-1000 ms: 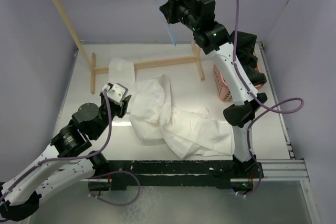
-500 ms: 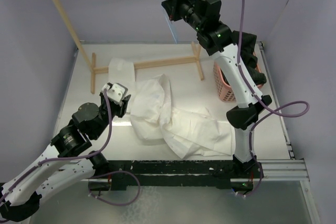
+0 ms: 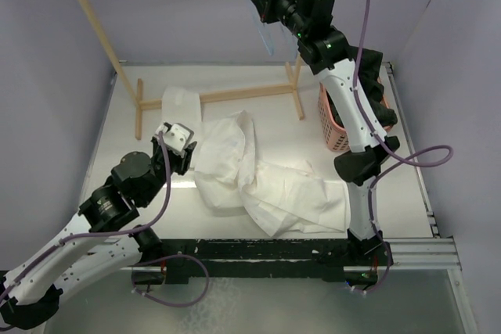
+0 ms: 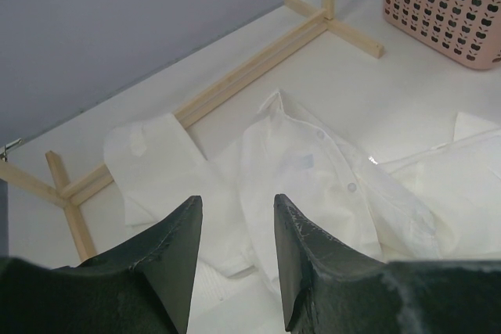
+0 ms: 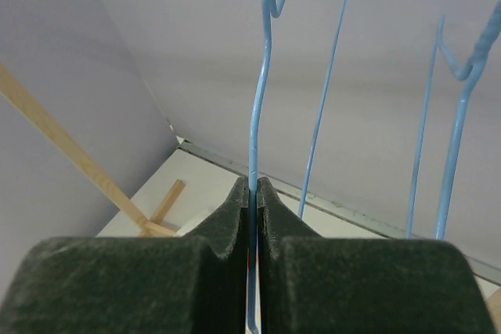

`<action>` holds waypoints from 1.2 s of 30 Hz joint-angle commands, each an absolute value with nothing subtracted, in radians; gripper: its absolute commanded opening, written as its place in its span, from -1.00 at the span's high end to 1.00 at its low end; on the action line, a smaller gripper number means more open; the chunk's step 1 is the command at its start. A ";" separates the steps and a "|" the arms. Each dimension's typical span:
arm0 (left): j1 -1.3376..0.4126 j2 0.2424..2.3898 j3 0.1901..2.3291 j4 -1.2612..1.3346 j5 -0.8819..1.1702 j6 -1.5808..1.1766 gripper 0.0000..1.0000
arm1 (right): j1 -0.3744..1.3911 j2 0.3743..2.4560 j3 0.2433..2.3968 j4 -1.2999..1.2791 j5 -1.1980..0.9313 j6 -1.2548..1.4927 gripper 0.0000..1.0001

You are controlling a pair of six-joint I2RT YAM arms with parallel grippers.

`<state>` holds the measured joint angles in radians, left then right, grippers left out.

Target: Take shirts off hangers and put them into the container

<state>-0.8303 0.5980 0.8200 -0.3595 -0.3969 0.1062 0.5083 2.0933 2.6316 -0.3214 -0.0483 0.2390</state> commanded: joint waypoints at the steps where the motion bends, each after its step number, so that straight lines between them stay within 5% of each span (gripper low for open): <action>1: -0.823 0.619 0.822 -0.317 -0.386 0.107 0.09 | 0.499 2.080 2.637 -0.263 -0.084 0.257 0.94; 5: -0.822 0.630 0.821 -0.317 -0.381 0.110 0.09 | 0.499 2.048 2.584 -0.264 -0.102 0.263 0.87; 13: -0.822 0.644 0.824 -0.321 -0.372 0.110 0.09 | 0.532 1.857 2.309 -0.251 -0.151 0.235 0.08; 28: -0.816 0.653 0.816 -0.319 -0.407 0.093 0.09 | 0.755 1.171 1.311 -0.238 0.006 0.295 -0.06; 36: -0.798 0.811 0.857 -0.335 -0.521 -0.293 0.06 | 0.757 0.933 0.818 -0.278 0.168 0.541 -0.18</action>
